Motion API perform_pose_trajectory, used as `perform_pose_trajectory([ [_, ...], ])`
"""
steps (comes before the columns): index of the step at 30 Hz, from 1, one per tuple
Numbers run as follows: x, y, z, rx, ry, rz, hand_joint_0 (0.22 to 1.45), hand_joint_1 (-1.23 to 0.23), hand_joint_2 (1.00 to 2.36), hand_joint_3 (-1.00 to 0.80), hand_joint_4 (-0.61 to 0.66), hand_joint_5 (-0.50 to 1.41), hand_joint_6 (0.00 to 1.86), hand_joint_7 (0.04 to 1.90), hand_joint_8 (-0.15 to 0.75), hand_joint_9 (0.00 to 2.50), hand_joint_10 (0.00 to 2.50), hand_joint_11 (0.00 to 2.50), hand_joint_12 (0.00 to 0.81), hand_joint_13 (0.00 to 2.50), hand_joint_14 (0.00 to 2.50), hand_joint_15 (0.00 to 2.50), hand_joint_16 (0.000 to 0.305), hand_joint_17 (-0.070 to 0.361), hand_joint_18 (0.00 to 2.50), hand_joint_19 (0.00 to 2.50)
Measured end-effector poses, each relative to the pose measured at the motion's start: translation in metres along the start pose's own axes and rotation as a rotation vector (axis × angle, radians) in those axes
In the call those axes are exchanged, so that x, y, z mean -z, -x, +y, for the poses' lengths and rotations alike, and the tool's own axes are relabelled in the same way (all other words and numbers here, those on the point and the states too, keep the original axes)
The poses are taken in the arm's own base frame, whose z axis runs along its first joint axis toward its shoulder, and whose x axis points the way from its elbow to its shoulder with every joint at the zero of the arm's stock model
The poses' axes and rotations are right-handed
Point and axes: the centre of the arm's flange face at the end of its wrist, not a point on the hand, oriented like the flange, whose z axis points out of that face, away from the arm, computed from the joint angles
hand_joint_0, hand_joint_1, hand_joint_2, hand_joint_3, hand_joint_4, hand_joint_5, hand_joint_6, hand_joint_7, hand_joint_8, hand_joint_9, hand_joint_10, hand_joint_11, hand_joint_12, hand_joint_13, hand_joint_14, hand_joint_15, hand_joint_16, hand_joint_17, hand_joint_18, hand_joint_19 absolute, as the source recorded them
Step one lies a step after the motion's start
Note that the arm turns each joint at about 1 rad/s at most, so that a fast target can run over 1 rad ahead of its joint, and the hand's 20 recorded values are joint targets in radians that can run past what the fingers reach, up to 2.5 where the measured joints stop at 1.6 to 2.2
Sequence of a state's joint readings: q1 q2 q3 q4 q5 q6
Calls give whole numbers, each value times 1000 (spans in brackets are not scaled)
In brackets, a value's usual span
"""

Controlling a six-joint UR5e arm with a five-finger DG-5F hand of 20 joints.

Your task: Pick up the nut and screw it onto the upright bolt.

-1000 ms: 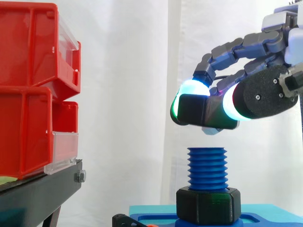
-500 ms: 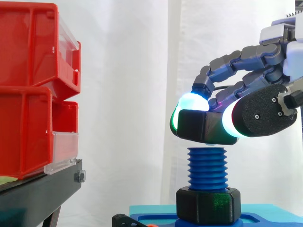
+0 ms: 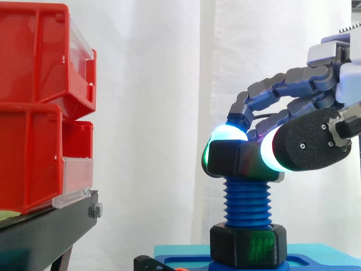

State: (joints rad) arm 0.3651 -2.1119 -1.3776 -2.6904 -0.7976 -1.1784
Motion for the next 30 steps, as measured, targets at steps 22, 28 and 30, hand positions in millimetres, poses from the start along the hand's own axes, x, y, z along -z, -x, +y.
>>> perform_pose_trajectory([
  [22, 1, -1, 0, 2, 4, 6, 568, -721, 1000, -500, 333, -161, 503, 1071, 353, 597, 0, 0, 407, 674, 0, 37, 42, 95, 469, 61],
  [28, 0, -1, -1, 3, 7, 8, 568, -720, 1000, -500, 334, -161, 503, 1066, 355, 599, 0, 0, 407, 675, 0, 37, 42, 95, 470, 66],
  [30, 0, -1, -1, 4, 6, 7, 569, -720, 1000, -500, 334, -161, 503, 1066, 354, 602, 0, 0, 405, 675, 0, 41, 42, 95, 469, 69],
])
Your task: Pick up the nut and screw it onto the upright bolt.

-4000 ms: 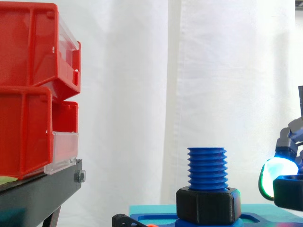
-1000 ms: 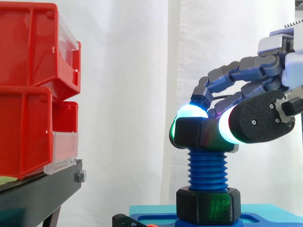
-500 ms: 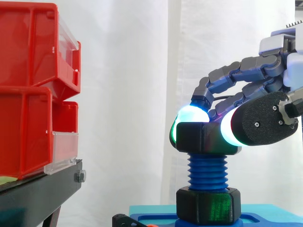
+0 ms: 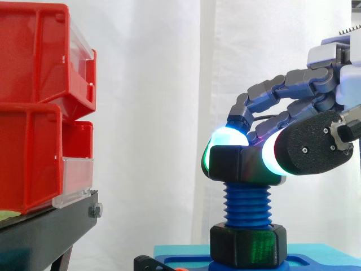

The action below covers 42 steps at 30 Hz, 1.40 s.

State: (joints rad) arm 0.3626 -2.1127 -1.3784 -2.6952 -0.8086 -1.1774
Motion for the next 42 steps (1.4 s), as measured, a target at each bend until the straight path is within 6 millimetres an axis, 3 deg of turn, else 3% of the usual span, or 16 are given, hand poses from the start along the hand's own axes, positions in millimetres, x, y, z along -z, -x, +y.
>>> perform_pose_trajectory([
  [30, -1, -2, -2, 2, 5, 0, 568, -717, 1000, -500, 334, -160, 503, 1062, 356, 604, 0, 0, 407, 689, 0, 48, 43, 97, 499, 81],
  [37, -5, -24, -9, -4, 4, 11, 568, -715, 1000, -500, 334, -160, 503, 1063, 356, 604, 0, 0, 408, 687, 0, 44, 43, 97, 503, 77],
  [42, -6, -30, -10, -19, 8, 23, 567, -714, 1000, -500, 333, -161, 503, 1066, 355, 602, 0, 0, 406, 684, 0, 43, 43, 97, 501, 81],
])
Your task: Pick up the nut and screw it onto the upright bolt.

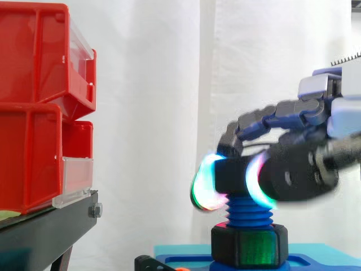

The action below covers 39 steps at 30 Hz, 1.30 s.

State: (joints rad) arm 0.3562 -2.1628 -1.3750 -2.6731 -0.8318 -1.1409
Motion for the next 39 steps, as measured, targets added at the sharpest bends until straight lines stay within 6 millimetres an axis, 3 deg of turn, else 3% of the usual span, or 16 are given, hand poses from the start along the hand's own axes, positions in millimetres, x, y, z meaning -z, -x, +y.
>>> perform_pose_trajectory([
  [39, -6, 11, -1, 0, -8, 21, 542, -742, 1000, -500, 323, -169, 503, 1036, 355, 555, 0, 0, 430, 646, 0, 37, 47, 106, 478, 110],
])
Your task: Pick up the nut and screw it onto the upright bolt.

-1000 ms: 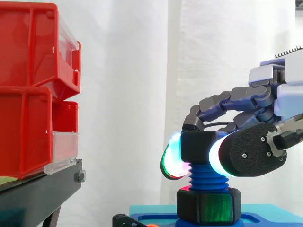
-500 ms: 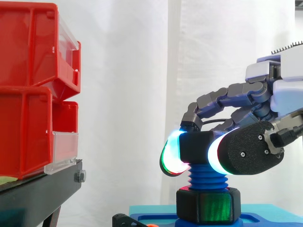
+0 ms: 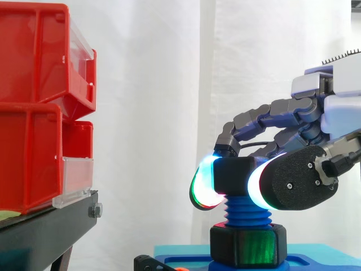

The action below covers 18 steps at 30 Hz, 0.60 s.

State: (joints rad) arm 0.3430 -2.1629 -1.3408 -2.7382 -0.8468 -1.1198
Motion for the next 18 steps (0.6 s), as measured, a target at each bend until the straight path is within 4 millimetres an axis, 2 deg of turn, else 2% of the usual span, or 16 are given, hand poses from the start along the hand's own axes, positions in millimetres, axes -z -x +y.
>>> perform_pose_trajectory([
  [18, -2, 1, -2, 0, 8, 4, 399, -796, 1000, -500, 272, -220, 502, 787, 347, 351, 0, 0, 482, 450, 0, 0, 64, 143, 383, 63],
])
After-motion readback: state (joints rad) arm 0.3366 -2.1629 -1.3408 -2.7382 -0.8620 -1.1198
